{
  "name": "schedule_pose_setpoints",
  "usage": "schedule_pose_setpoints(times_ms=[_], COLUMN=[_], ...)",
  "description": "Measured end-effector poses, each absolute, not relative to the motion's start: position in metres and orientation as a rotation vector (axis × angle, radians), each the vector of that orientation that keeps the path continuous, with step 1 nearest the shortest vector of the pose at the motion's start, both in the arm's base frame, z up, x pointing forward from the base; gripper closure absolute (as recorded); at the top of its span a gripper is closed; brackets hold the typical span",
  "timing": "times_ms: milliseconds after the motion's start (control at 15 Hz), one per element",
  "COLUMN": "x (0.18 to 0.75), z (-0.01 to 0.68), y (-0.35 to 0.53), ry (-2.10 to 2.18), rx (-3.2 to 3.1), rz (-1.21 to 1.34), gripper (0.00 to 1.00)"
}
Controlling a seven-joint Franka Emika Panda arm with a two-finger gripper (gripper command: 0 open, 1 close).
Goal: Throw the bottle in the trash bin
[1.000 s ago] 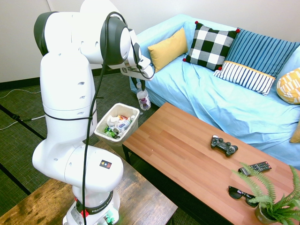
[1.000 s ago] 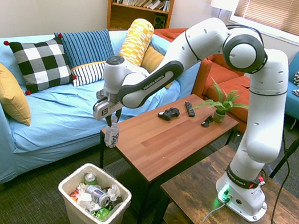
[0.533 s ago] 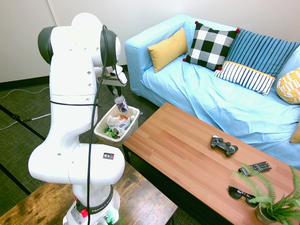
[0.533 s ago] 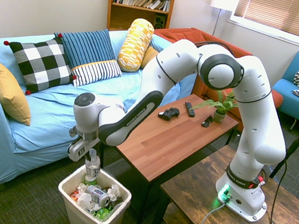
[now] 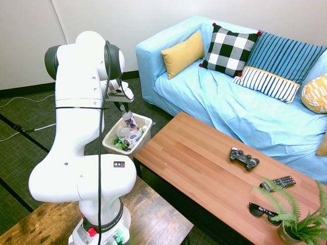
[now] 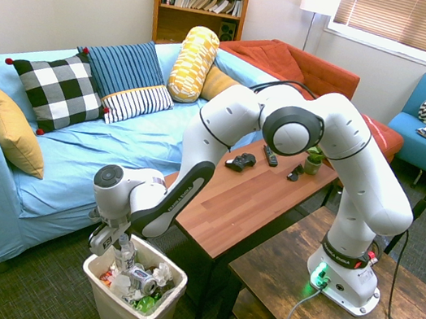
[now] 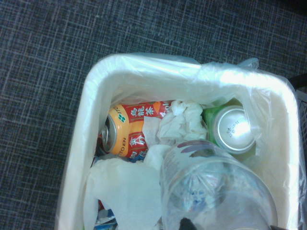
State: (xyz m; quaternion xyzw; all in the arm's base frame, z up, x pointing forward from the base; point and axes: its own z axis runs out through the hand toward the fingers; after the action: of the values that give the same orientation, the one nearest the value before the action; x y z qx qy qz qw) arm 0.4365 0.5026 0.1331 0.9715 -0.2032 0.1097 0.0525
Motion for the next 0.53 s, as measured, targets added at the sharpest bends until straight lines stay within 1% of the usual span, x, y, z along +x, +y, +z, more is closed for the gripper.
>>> schedule_pose_setpoints(times_ms=[533], x=[0.440], z=[0.142], y=[0.515], ry=[-0.658], rx=[2.959], rz=[0.391], gripper=[0.00])
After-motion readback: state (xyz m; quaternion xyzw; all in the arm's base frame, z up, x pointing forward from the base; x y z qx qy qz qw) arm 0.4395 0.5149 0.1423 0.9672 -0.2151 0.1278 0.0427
